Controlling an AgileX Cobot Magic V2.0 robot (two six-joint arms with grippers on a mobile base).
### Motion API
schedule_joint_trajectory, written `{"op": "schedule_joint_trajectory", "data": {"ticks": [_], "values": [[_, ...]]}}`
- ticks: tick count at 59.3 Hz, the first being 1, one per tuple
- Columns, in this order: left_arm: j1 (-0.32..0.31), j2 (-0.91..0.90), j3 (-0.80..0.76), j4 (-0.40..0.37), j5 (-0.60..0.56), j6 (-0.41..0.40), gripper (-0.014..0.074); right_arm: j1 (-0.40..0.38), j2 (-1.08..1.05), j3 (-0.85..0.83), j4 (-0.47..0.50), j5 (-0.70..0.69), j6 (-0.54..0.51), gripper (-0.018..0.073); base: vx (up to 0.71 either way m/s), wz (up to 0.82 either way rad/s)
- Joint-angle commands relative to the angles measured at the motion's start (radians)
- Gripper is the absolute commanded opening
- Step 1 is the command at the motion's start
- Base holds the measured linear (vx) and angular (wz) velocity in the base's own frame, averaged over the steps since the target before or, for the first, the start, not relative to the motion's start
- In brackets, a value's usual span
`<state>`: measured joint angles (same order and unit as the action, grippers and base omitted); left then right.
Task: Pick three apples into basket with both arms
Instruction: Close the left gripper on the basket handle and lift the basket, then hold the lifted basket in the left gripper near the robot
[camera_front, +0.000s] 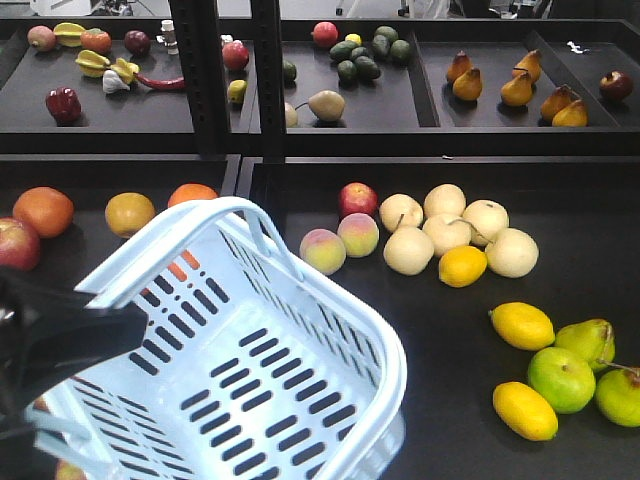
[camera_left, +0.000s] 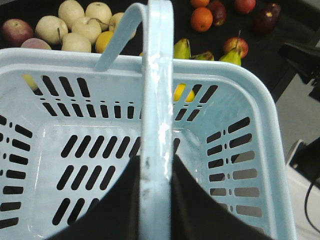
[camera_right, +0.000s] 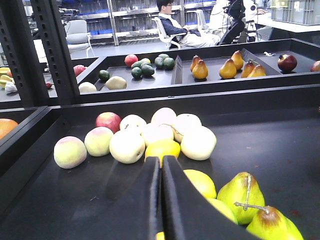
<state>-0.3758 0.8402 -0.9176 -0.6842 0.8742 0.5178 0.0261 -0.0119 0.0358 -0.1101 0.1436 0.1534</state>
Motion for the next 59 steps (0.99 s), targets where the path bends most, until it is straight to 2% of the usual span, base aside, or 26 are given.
{"op": "schedule_joint_trajectory", "data": {"ticks": [1, 7, 15, 59], "values": [[-0.006, -0.105, 0.036, -0.097, -0.184, -0.011, -0.0008, -0.006, 0.012, 0.005, -0.013, -0.078, -0.011, -0.0005, 0.0, 0.0], [-0.006, -0.177, 0.079, -0.086, -0.237, -0.011, -0.0008, -0.006, 0.012, 0.005, -0.013, -0.078, -0.011, -0.0005, 0.0, 0.0], [-0.006, -0.23, 0.099, -0.067, -0.236, -0.01, -0.0008, -0.006, 0.012, 0.005, -0.013, -0.078, -0.011, -0.0005, 0.0, 0.0], [-0.006, -0.239, 0.099, -0.056, -0.225, -0.01, -0.0006, -0.006, 0.012, 0.005, -0.013, -0.078, -0.011, -0.0005, 0.0, 0.0]]}}
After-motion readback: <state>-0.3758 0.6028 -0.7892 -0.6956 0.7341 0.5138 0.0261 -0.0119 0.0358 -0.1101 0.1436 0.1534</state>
